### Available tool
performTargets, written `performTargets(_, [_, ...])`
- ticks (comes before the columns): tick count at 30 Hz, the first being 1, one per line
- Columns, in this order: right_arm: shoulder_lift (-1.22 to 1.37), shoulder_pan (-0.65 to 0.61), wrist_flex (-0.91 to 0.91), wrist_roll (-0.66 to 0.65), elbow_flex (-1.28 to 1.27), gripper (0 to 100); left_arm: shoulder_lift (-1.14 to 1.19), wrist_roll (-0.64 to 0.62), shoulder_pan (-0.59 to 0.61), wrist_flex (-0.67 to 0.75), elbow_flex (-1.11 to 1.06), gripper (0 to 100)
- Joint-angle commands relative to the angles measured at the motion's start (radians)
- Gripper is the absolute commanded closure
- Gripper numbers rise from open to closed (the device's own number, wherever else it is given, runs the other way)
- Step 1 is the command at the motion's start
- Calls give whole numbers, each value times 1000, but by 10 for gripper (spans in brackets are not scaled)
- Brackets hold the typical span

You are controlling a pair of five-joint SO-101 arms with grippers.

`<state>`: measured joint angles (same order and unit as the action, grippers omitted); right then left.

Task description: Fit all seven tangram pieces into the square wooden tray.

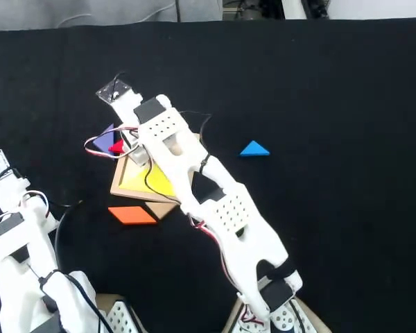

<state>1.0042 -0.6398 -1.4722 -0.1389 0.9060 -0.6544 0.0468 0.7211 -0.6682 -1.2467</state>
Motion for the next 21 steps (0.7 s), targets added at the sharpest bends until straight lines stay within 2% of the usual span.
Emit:
performTargets(1, [-7, -9, -20, 2, 5, 843, -23, 9, -8, 18, 5, 967])
performTargets(6, [-7, -11, -40, 2, 8, 851, -23, 9, -8, 18, 5, 967])
performTargets(12, [-2, -18, -144, -5, 93, 920, -23, 9, -8, 18, 5, 967])
performTargets(21, [-7, -21, -161, -6, 116, 929, -23, 9, -8, 18, 5, 967])
